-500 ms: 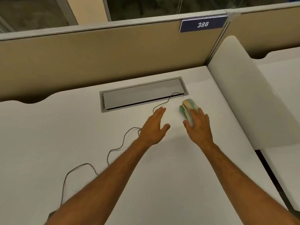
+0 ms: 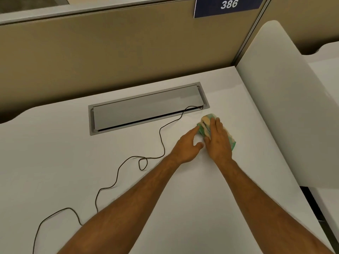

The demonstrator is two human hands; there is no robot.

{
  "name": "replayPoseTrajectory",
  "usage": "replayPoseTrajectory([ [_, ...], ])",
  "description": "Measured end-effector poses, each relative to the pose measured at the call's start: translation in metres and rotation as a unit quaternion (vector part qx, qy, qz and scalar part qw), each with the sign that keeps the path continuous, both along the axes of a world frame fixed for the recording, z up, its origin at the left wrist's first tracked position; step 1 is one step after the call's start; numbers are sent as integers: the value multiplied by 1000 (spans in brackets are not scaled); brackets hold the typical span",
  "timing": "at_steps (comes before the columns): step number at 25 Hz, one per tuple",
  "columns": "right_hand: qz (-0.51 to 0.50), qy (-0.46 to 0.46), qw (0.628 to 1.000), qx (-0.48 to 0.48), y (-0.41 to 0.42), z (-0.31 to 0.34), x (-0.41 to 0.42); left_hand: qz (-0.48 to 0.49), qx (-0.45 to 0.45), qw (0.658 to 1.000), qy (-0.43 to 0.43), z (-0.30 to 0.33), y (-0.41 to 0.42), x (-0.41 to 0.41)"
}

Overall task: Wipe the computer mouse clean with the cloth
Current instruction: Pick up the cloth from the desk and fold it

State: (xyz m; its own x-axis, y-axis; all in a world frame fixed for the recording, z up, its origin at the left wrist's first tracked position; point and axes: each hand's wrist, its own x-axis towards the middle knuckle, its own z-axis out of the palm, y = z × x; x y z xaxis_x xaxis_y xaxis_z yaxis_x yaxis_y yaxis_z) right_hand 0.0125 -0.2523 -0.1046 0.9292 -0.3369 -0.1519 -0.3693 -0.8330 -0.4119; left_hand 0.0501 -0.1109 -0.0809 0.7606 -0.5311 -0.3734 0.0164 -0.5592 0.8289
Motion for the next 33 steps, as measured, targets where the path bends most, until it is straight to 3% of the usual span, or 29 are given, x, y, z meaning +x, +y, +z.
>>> replayPoseTrajectory([
  [4, -25, -71, 996, 54, -7, 15, -3, -33, 5, 999, -6, -7, 0, -9],
  [9, -93, -185, 969, 138, 5, 80, -11, 18, -10, 1000, -23, 26, 18, -16],
  [12, -103, -176, 953, 223, 28, 128, -20, 19, -28, 998, -46, 56, 50, -19],
  [17, -80, -129, 895, 420, 102, 202, -57, -4, -112, 992, -50, 130, 126, -45],
  [24, -46, -82, 909, 407, 251, 242, -131, -26, -125, 991, -50, 172, 286, -123],
  [30, 13, -43, 907, 418, 372, 220, -179, 11, -111, 992, -53, 161, 426, -183],
  [33, 49, -8, 928, 370, 414, 209, -188, 60, -110, 991, -35, 159, 480, -207],
])
